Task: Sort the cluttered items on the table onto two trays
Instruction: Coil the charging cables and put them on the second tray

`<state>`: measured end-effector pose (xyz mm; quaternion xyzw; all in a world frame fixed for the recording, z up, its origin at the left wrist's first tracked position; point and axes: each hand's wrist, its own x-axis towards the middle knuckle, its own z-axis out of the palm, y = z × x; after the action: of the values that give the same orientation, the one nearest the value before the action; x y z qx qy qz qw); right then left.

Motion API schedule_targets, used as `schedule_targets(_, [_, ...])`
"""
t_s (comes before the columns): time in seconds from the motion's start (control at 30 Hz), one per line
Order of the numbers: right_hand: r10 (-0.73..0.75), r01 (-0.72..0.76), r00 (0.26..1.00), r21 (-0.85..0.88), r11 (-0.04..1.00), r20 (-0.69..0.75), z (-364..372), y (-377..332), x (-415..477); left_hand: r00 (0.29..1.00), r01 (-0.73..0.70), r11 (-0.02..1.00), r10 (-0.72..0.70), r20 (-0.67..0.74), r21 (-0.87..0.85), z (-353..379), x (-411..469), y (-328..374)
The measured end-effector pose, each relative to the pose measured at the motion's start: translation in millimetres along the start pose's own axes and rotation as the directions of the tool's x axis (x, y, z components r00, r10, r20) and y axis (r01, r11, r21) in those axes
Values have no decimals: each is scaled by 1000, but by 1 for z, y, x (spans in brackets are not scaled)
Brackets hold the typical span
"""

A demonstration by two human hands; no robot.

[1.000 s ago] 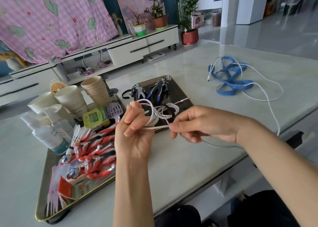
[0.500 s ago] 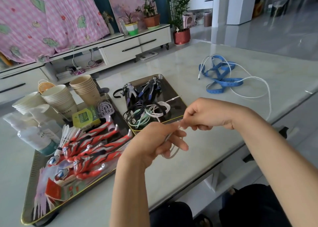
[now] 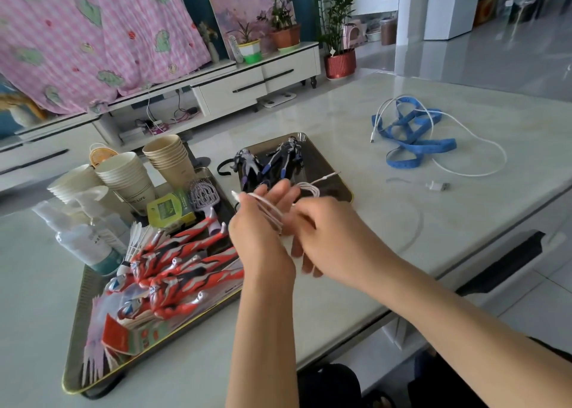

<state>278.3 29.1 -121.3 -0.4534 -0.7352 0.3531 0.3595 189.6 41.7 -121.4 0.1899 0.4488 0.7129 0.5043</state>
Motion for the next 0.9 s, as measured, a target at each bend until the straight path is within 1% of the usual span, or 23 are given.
schedule_targets(0.03, [10,-9,998,-22,1000,57,3,1,-1,998,55,984,-48,41,-169,-4,2,3])
schedule_targets(0.07, [30,-27,995,-31,999,100,6,3,0,993,103,952,-83,83,-289,-9,5,6])
schedule_targets(0.13, [83,-78,985,-36,996,152,5,7,2,977,182,877,-111,180,-445,-16,7,9])
schedule_targets(0.17, [113,-113,976,-13,994,188,3,8,4,971,206,846,-112,213,-491,-18,8,10])
schedule_targets(0.23, [164,-197,942,88,976,294,-1,10,7,964,234,793,-112,242,-562,-18,8,12])
schedule_targets(0.33, [188,-291,876,176,941,444,-15,12,10,945,276,744,-93,315,-609,-16,6,14])
schedule_targets(0.4, [171,-303,830,173,937,530,-28,15,13,902,356,746,-117,415,-563,-19,5,17])
schedule_targets(0.43, [160,-307,804,169,937,572,-34,18,14,855,425,745,-144,498,-514,-21,5,18])
schedule_targets(0.5, [140,-312,750,159,937,646,-45,23,16,695,586,722,-212,687,-369,-25,5,19])
schedule_targets(0.53, [136,-294,734,130,947,666,-50,25,15,619,628,730,-258,742,-271,-26,5,19])
schedule_targets(0.57, [147,-262,732,75,962,665,-53,26,14,561,636,752,-300,771,-171,-26,5,18])
schedule_targets(0.6, [172,-226,746,2,974,643,-56,27,13,514,627,775,-336,789,-78,-26,4,19])
schedule_targets(0.67, [222,-171,819,-144,975,530,-59,31,13,425,597,799,-395,815,75,-24,0,23])
schedule_targets(0.7, [223,-149,867,-195,969,446,-61,34,14,410,565,813,-423,808,139,-23,-2,26])
schedule_targets(0.73, [207,-129,911,-232,964,356,-63,37,16,433,501,842,-444,784,200,-22,-4,28])
schedule_targets(0.8, [161,-105,966,-260,960,204,-67,40,19,546,308,889,-458,701,340,-20,-10,29])
schedule_targets(0.83, [142,-101,978,-251,963,151,-69,40,19,607,208,882,-456,651,423,-17,-13,26])
schedule_targets(0.87, [123,-93,986,-244,965,111,-70,39,19,659,120,852,-453,601,510,-15,-14,22])
schedule_targets(0.9, [103,-80,991,-247,966,81,-71,38,18,710,63,805,-452,540,591,-12,-15,16])
